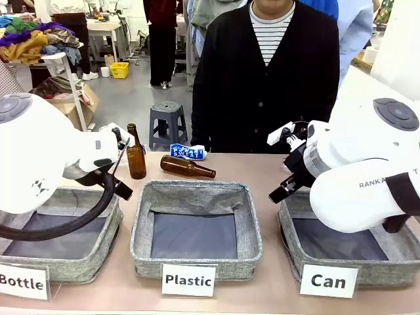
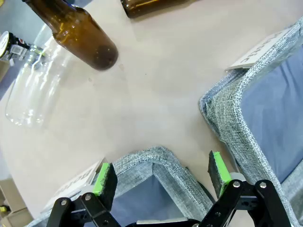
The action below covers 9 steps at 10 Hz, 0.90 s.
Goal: Sort the can waste into the basket.
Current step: Pick up the can waste from the table and place it in the right Fabric basket.
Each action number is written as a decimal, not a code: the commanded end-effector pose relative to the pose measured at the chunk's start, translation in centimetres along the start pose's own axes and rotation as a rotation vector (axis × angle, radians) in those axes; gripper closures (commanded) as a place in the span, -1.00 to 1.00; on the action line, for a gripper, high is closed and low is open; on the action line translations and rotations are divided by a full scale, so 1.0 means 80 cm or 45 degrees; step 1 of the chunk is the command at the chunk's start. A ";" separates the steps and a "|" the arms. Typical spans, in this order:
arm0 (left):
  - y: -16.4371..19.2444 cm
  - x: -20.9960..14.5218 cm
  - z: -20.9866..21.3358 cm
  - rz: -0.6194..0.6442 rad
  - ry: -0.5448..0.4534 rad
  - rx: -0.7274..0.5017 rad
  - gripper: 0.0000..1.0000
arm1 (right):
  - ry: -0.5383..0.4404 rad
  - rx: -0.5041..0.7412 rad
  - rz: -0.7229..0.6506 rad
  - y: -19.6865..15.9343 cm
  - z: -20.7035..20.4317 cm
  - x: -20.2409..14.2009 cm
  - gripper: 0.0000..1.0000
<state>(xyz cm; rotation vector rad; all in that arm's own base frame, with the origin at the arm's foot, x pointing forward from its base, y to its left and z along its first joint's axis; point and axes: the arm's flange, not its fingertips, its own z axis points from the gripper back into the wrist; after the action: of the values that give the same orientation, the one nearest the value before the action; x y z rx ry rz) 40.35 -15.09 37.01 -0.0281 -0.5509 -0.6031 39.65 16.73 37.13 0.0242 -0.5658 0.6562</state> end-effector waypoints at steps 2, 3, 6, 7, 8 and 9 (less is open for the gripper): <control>0.000 0.000 0.000 0.000 0.000 0.000 -1.00 | 0.000 0.000 0.000 0.000 0.000 0.000 -1.00; 0.000 0.000 0.000 0.000 0.000 0.000 -1.00 | 0.000 0.000 0.000 0.000 0.000 0.000 -1.00; 0.000 0.000 0.000 0.000 0.000 0.000 -1.00 | 0.000 0.000 0.000 0.000 0.000 0.000 -1.00; 0.000 0.000 0.000 0.000 0.000 0.000 -1.00 | 0.000 0.000 0.000 0.000 0.000 0.000 -1.00; 0.000 0.000 0.000 0.000 0.000 0.000 -1.00 | 0.000 0.000 0.000 0.000 0.000 0.000 -1.00; 0.000 0.000 0.000 0.000 0.000 0.000 -1.00 | 0.000 0.000 0.000 0.000 0.000 0.000 -1.00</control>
<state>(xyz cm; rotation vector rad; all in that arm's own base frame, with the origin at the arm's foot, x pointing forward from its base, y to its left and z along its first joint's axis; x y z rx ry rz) 40.35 -15.09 37.01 -0.0281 -0.5509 -0.6030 39.64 16.73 37.13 0.0239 -0.5658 0.6566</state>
